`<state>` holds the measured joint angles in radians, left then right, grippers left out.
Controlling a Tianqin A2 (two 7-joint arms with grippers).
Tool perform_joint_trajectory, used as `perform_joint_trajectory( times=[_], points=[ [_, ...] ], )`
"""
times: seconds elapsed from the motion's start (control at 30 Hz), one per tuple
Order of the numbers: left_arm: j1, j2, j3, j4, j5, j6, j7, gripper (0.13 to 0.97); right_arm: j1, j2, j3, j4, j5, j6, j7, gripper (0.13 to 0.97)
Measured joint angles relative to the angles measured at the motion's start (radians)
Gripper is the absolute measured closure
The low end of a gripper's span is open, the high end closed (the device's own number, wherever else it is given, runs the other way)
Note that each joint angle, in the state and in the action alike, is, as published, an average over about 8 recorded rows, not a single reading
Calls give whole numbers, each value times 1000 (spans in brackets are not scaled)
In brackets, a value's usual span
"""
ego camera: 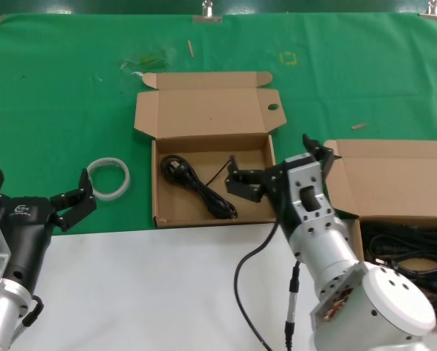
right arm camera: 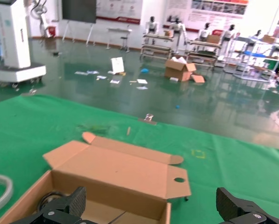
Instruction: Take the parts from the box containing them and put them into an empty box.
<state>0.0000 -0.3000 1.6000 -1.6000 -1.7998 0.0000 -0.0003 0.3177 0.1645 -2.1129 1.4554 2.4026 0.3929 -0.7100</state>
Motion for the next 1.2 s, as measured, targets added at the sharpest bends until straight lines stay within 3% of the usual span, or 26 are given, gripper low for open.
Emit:
perform_joint_trajectory(
  times=[1.2],
  points=[
    [0,0,0,0,0,0,0,132,-241,0,390,110,-458,-299,539,129]
  ],
)
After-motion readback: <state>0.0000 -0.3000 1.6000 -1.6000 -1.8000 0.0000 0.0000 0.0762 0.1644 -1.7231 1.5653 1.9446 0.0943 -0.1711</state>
